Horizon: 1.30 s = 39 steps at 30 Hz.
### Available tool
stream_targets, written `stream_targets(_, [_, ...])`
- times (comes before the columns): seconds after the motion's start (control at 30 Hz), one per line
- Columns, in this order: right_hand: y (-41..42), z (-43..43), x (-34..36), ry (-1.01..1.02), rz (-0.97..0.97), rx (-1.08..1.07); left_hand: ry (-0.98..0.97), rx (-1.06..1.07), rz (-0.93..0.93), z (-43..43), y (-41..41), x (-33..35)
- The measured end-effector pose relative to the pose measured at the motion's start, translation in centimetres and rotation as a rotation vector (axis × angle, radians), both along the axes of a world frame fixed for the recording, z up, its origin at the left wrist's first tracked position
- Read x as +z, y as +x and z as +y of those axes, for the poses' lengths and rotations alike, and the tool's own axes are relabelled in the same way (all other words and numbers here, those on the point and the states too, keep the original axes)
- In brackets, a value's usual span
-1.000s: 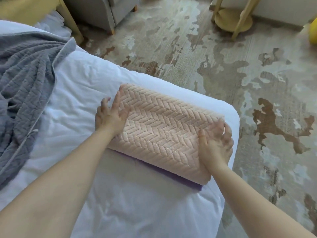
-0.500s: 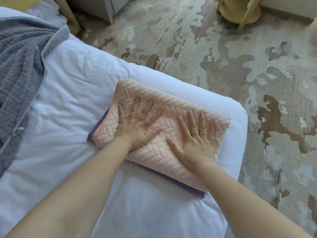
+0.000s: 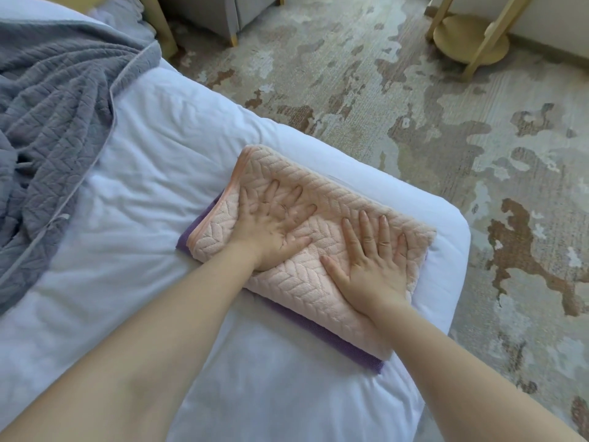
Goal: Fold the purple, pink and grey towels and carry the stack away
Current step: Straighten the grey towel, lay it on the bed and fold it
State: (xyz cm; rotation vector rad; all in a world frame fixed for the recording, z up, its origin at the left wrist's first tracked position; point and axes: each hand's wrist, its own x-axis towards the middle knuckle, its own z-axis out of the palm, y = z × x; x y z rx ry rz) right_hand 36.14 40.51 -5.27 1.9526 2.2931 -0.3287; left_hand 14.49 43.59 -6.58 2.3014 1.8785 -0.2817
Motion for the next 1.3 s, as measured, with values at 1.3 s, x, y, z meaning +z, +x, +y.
stream_targets(1.3, [-44.9,-4.4,-3.5,0.204,0.315,0.952,0.327,1.469,0.013,-36.4,-23.7,-12.5])
